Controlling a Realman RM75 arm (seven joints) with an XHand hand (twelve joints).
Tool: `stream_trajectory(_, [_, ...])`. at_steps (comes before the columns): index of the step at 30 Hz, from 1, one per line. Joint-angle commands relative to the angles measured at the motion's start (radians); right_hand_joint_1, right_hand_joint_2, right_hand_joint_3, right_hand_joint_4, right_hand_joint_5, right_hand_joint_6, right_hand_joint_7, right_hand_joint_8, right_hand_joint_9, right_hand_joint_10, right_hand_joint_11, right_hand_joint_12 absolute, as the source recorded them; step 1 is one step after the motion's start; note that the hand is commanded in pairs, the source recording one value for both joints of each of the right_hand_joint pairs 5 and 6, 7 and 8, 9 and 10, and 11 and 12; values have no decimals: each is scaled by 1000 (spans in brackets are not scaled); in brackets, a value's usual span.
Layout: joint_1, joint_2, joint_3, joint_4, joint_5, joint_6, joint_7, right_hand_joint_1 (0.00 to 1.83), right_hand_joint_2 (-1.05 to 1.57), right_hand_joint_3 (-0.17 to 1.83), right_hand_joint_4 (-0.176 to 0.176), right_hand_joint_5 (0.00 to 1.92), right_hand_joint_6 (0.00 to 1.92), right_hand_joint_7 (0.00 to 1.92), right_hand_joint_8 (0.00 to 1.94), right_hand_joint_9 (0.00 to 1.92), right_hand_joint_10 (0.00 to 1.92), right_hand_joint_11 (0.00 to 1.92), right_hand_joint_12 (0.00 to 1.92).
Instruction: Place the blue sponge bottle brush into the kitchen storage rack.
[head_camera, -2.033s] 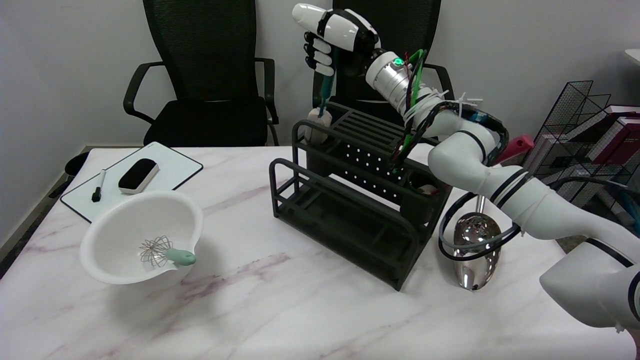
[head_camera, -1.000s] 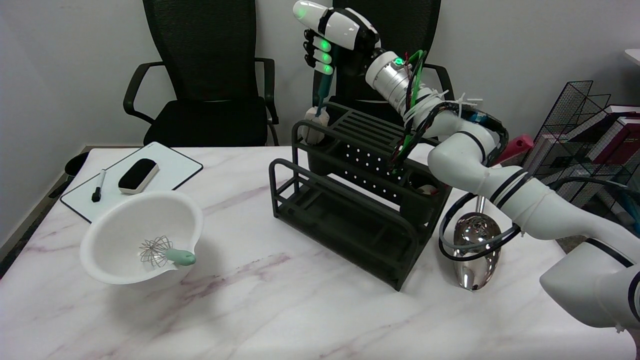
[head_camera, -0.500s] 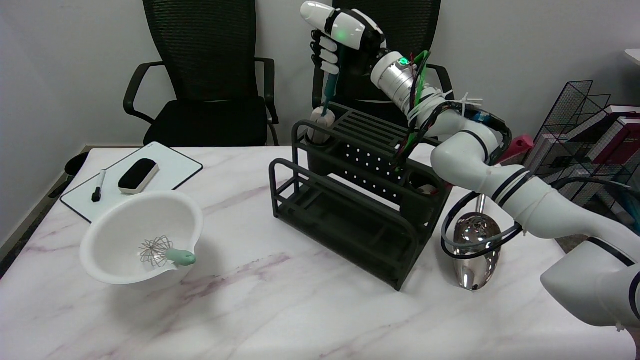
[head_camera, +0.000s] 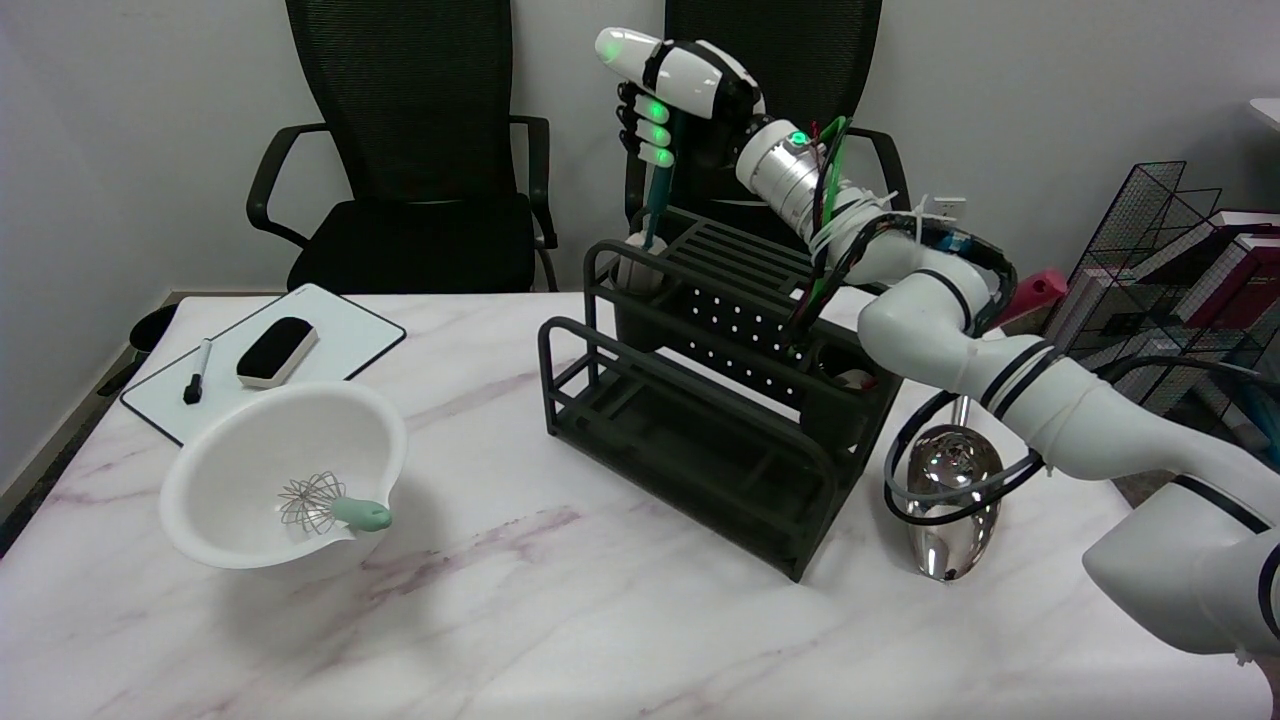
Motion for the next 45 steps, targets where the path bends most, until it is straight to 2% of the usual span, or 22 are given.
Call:
stream_trajectory(1, [-9,-19,-26,-33,4,1,3,1016,1571,302,0,1920,1920,1920,1920,1920,1920,1886,1886])
stream_trajectory(18, [-36,-33,-28,-41,4,35,3,972,1571,360,0,1920,1920,1920,1920,1920,1920,1886,1886])
stream_trajectory(19, [-37,-33,-28,-41,4,40,3,947,1571,384,0,1815,1815,1920,1920,1920,1920,1867,1867])
stream_trajectory(21, [-38,-33,-28,-41,4,52,3,891,1571,606,0,1590,1590,1890,1890,1894,1894,1793,1793])
stream_trajectory(23, [-40,-33,-28,-41,4,56,3,969,1338,958,0,1226,1226,1655,1655,1669,1669,1544,1544])
stream_trajectory(24, [-42,-33,-28,-41,4,58,3,999,1207,1068,0,1126,1126,1583,1583,1605,1605,1454,1454])
stream_trajectory(26, [-47,-33,-28,-41,4,62,3,1056,961,1280,0,1005,1005,1442,1442,1476,1476,1271,1271])
stream_trajectory(29, [-59,-33,-28,-41,4,73,3,1128,768,1412,0,926,926,1330,1330,1336,1336,1141,1141])
stream_trajectory(34, [-78,-33,-26,-41,3,112,3,1153,678,1462,0,882,882,1265,1265,1253,1253,1103,1103])
stream_trajectory(36, [-88,-29,-19,-41,-3,138,2,1125,592,1488,0,801,801,1208,1208,1184,1184,1066,1066])
stream_trajectory(41, [-136,-14,57,-29,-4,226,-6,1142,404,1517,0,612,612,1086,1086,922,922,761,761])
stream_trajectory(45, [-190,-3,141,27,-21,282,-8,1132,445,1401,0,607,607,1063,1063,862,862,587,587])
